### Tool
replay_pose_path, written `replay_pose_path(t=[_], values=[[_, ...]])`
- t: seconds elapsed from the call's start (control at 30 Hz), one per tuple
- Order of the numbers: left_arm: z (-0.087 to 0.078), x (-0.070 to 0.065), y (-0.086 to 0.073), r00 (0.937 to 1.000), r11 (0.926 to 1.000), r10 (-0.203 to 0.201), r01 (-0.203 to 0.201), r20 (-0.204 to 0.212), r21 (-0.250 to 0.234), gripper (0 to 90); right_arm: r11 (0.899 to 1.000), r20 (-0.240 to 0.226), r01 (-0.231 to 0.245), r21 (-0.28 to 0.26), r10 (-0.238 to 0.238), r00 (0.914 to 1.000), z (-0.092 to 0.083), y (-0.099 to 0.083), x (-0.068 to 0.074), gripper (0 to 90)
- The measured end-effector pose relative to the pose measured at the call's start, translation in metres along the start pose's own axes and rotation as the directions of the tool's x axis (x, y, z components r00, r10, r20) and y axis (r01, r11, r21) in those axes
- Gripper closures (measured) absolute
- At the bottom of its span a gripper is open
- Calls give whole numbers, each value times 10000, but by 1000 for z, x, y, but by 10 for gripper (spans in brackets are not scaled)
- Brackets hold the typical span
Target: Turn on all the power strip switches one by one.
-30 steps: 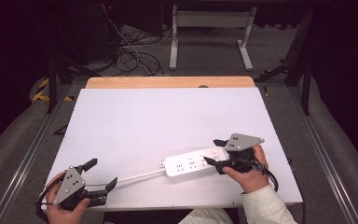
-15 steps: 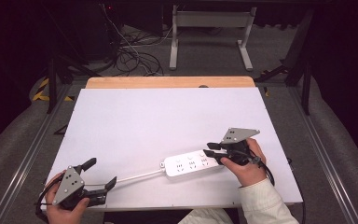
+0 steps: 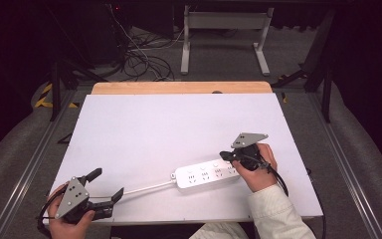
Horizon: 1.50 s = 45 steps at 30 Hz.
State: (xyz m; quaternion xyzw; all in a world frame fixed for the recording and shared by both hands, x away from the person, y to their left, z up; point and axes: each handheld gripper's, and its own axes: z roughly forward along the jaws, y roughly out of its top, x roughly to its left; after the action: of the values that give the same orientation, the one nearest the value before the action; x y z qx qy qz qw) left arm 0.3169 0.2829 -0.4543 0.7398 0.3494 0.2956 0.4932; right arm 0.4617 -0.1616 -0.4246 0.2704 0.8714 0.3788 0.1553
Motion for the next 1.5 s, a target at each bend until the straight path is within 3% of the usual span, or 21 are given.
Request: replay_pose_path(t=[0.33,0.67,1.0,1.5], values=[[1,0,0,10000,10000,2,-2,11,-14,104,9962,298,-360,795,337,9990,10,-8,-8,900],[1,0,-1,9999,9999,129,-129,-75,18,97,9910,546,-335,1299,265,9982,18,-13,-10,900],[1,-1,-1,10000,10000,64,-65,-46,-53,96,9904,510,-552,1266,491,9975,19,-17,-11,900],[1,-1,-1,10000,10000,71,-71,-20,-31,96,9863,648,-494,1572,396,9971,20,-16,-8,900]])
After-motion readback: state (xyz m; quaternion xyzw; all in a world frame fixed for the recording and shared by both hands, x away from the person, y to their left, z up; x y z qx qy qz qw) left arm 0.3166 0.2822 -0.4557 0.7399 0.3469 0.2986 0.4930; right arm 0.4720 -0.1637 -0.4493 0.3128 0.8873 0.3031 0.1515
